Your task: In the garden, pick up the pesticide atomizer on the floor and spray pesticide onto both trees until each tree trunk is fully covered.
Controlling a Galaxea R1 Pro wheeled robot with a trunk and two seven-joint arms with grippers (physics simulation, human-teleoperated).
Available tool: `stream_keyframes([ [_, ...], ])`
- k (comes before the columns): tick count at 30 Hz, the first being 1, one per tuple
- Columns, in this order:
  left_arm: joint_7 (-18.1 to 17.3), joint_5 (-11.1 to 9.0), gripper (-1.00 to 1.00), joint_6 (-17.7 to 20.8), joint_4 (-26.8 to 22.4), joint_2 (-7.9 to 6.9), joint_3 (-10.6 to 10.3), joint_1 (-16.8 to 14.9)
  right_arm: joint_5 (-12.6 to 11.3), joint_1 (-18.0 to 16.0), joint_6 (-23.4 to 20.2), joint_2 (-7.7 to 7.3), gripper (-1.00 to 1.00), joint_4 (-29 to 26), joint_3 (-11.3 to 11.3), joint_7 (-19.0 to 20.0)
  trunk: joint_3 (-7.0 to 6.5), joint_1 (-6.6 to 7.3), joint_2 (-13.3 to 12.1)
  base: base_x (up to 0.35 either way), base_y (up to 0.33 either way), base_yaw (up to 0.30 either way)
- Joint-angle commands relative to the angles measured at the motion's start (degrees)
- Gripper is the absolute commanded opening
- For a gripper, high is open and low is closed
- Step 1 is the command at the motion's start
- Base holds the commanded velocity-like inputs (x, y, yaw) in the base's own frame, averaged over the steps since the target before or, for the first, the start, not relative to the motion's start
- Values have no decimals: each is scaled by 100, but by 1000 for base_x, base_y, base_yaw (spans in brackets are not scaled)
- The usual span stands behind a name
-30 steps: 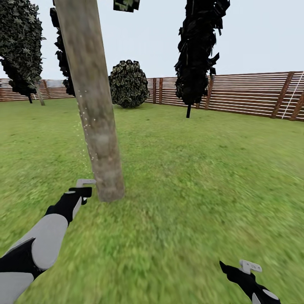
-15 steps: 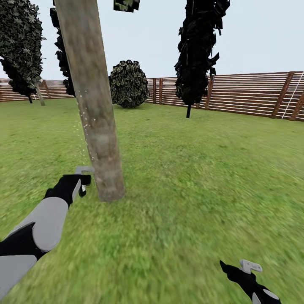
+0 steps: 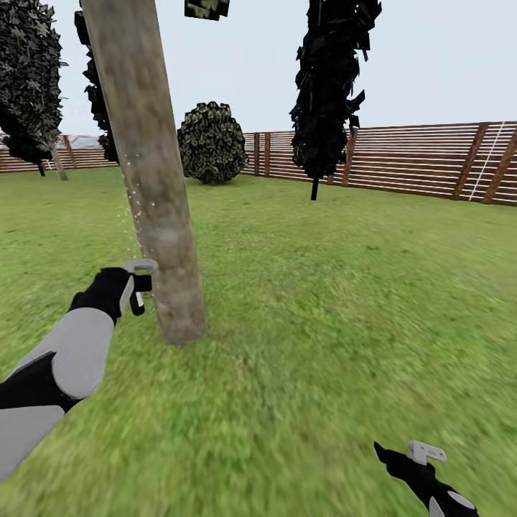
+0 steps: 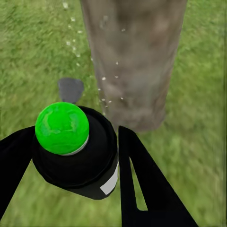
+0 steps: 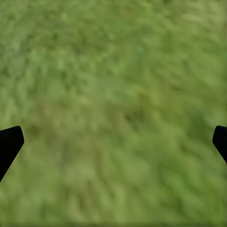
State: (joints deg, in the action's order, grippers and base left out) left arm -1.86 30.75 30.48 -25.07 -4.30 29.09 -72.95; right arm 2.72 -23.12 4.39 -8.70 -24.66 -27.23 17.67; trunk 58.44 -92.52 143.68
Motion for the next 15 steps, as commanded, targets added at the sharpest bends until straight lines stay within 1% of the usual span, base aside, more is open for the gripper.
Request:
stream_keyframes([
  [1, 1, 1, -100, 79, -4, 0, 0, -55, 0, 0, 0, 0, 100, -1, -1, 0, 0, 0, 0, 0, 0, 0],
  [2, 1, 1, -100, 243, -13, 0, 0, -254, 0, 0, 0, 0, 100, -3, -1, 0, 0, 0, 0, 0, 0, 0],
  [3, 1, 1, -100, 292, -14, 0, 0, -363, 0, 0, 0, 0, 100, -3, 0, 0, 0, 0, 0, 0, 0, 0],
  [6, 1, 1, -100, 358, -16, 6, 0, -587, 0, 1, 0, 0, 100, 3, -2, 0, 0, 0, 0, 0, 0, 0],
  [8, -1, 1, -100, 679, -16, 19, -6, -769, 0, 0, 0, 0, 100, 3, -2, 0, 0, 0, 0, 0, 0, 0],
  [10, -5, 1, -100, 825, -16, 55, -8, -916, 0, 0, 0, 0, 100, -2, -2, 0, 0, 0, 0, 0, 0, 0],
  [13, -1, 1, -100, 892, -16, 128, -9, -1144, 0, 0, 0, 0, 100, -3, -2, 0, 0, 0, 0, 0, 0, -8],
  [15, 0, 3, -100, 908, -16, 184, -9, -1289, 0, 0, 0, 0, 100, -6, -2, 0, 0, 0, 0, 0, 0, -156],
])
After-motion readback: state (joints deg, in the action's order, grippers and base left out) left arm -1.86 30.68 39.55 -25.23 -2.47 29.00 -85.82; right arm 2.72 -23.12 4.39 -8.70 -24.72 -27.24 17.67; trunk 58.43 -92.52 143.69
